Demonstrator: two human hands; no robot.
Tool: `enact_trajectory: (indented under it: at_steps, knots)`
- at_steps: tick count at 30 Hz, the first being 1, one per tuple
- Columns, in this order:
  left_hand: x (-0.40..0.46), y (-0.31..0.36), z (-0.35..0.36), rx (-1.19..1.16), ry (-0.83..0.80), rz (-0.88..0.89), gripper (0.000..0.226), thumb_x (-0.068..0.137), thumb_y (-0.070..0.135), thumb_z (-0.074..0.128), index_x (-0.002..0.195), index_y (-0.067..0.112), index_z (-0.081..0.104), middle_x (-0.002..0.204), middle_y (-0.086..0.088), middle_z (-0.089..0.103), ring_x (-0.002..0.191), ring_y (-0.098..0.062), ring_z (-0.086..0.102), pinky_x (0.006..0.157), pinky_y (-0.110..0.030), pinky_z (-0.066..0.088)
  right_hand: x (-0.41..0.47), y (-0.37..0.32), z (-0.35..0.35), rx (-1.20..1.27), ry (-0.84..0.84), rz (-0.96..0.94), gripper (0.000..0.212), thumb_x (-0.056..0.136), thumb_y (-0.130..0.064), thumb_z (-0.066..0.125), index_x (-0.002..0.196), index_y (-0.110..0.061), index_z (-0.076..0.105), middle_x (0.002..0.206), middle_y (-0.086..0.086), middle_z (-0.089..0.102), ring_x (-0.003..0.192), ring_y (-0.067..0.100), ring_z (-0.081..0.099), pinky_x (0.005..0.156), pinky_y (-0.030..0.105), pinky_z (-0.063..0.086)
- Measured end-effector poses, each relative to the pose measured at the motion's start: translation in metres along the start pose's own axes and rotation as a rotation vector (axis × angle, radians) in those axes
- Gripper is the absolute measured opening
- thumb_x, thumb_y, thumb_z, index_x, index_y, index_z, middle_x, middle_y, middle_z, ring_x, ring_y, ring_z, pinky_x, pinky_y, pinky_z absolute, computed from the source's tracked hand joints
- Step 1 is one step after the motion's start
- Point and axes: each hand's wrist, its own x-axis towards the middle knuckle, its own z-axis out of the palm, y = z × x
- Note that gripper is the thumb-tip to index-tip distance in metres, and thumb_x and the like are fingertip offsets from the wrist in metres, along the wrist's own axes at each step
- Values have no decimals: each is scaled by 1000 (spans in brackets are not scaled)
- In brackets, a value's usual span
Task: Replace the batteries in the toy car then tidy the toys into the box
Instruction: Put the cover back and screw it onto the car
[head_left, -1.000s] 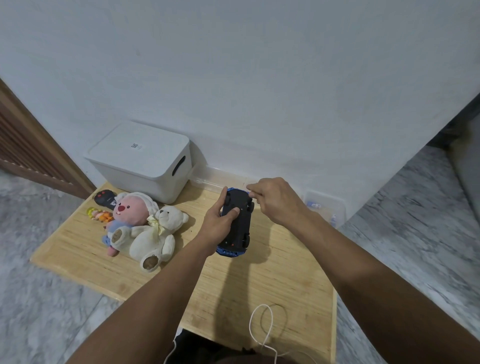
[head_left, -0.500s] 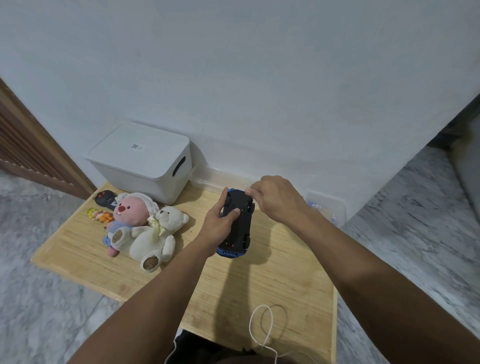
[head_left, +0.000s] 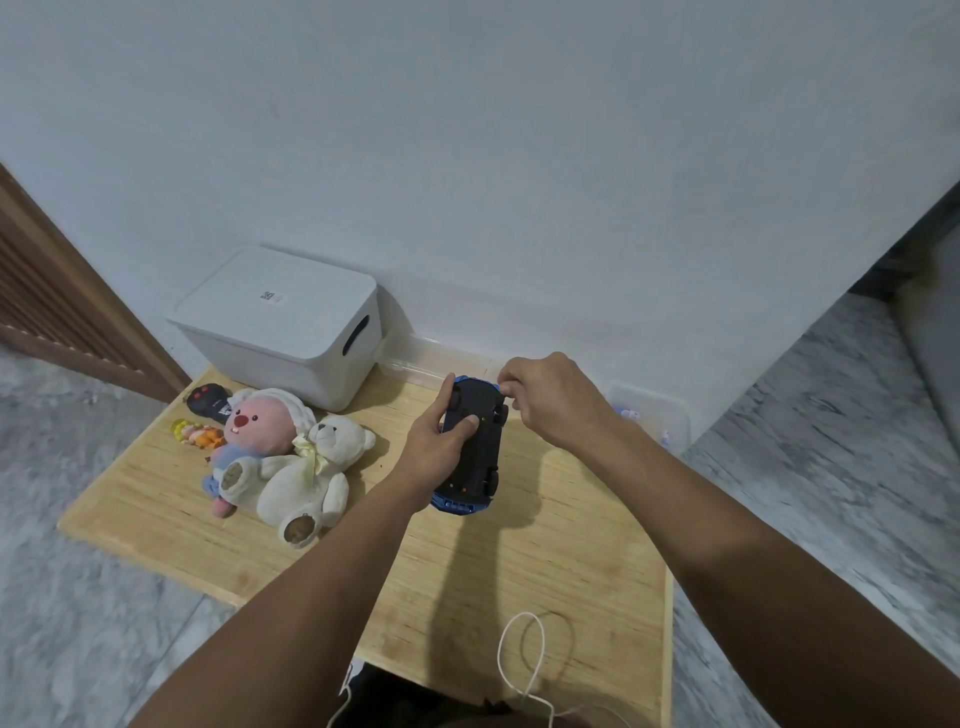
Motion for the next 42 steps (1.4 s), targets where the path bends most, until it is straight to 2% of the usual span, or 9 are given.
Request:
enact_trajectory:
  at_steps: [5,11,14,17,20,27,33,37,42]
  knots:
    - [0,3,1,-2,-5,-3,62,98,18,54,147,45,28,107,13,60,88,-13,65,60,-19,53,6,-2,-1,-117,54,1,40,97,-39,51,91,-4,69,80,11,68,75,29,60,68,38,46]
    - [1,7,1,-10,-1,14,62,98,18,55,147,45,29,113,11,60,88,-10,64,59,-16,52,3,4,2,-61,158,-157,17,91,-10,58,88,-6,74,74,13,66,69,33,61,64,38,47]
    - [2,7,0,-16,-1,20,62,97,17,55,147,45,29,112,16,59,88,-8,63,60,-16,53,3,3,0,-109,141,-174,21,87,-2,53,91,-4,73,76,13,67,71,35,61,66,41,49]
    - [2,6,1,-15,-7,19,62,98,17,55,147,45,29,112,15,59,90,-11,64,66,-22,54,5,0,-1,-181,131,-106,23,97,-19,49,92,-10,70,83,6,68,77,29,61,73,39,45]
    - [2,6,2,-20,-18,16,63,98,17,55,148,45,28,109,17,59,91,-12,65,64,-21,55,4,-4,-2,-265,158,-54,39,101,-34,42,80,-9,64,76,4,63,71,26,54,67,36,37]
    - [3,7,0,-21,-7,20,63,97,19,55,148,46,28,112,17,58,94,-13,64,64,-21,54,1,5,4,137,274,-90,16,90,-11,62,100,-4,73,86,9,74,81,26,67,77,37,52]
    - [3,5,-2,-19,9,12,63,97,19,55,147,46,29,123,8,59,92,-11,63,59,-16,52,-2,6,4,136,198,-131,21,86,8,56,93,-1,73,80,13,73,76,27,68,69,40,55]
    - [2,4,-1,-24,9,5,62,98,17,55,147,45,29,117,11,59,89,-11,64,58,-17,53,1,3,3,53,127,-74,18,95,-8,54,97,-5,71,87,10,72,83,27,66,76,36,51]
    - [2,3,-1,-4,5,2,63,98,19,54,148,45,27,111,19,56,92,-10,63,59,-17,52,4,-2,2,-184,77,20,42,101,-39,41,86,-6,61,79,5,62,74,27,54,66,36,40]
